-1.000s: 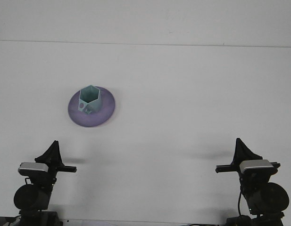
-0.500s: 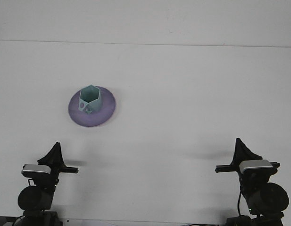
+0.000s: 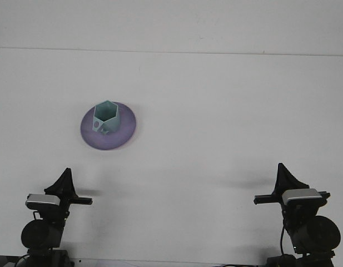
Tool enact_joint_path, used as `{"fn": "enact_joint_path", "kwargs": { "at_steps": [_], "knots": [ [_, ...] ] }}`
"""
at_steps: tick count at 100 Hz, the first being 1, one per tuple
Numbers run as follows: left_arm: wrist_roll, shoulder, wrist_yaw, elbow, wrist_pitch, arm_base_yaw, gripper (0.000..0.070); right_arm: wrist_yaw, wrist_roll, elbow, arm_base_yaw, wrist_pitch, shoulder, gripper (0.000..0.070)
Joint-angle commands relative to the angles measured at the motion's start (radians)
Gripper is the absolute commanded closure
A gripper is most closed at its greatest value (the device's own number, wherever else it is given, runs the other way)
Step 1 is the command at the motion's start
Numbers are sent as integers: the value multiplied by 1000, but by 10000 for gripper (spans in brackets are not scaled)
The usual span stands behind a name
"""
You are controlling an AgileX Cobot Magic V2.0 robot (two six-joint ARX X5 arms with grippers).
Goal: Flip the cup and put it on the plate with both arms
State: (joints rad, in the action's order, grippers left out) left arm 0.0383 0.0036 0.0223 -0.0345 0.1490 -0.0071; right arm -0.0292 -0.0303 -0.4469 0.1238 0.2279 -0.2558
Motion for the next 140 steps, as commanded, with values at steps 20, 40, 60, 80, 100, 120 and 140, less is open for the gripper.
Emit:
{"fn": "enact_joint_path", "kwargs": {
  "at_steps": [20,40,60,80,100,120,140],
  "knots": [
    [2,0,0,21,10,0,684,-23,76,-3,1,-11,1,700],
    [2,0,0,21,10,0,684,10,181,114,-76,-56,68,700],
    [2,0,0,21,10,0,684,37,230,319,-118,-71,256,699],
    [2,2,0,20,9,0,684,60,237,436,-119,-167,255,699],
    [2,1,0,20,10,0,684,58,237,434,-118,-179,255,699],
    [2,1,0,20,9,0,684,56,237,434,-118,-179,255,699],
    [2,1,0,20,10,0,684,55,237,434,-118,-179,255,700]
  ]
}}
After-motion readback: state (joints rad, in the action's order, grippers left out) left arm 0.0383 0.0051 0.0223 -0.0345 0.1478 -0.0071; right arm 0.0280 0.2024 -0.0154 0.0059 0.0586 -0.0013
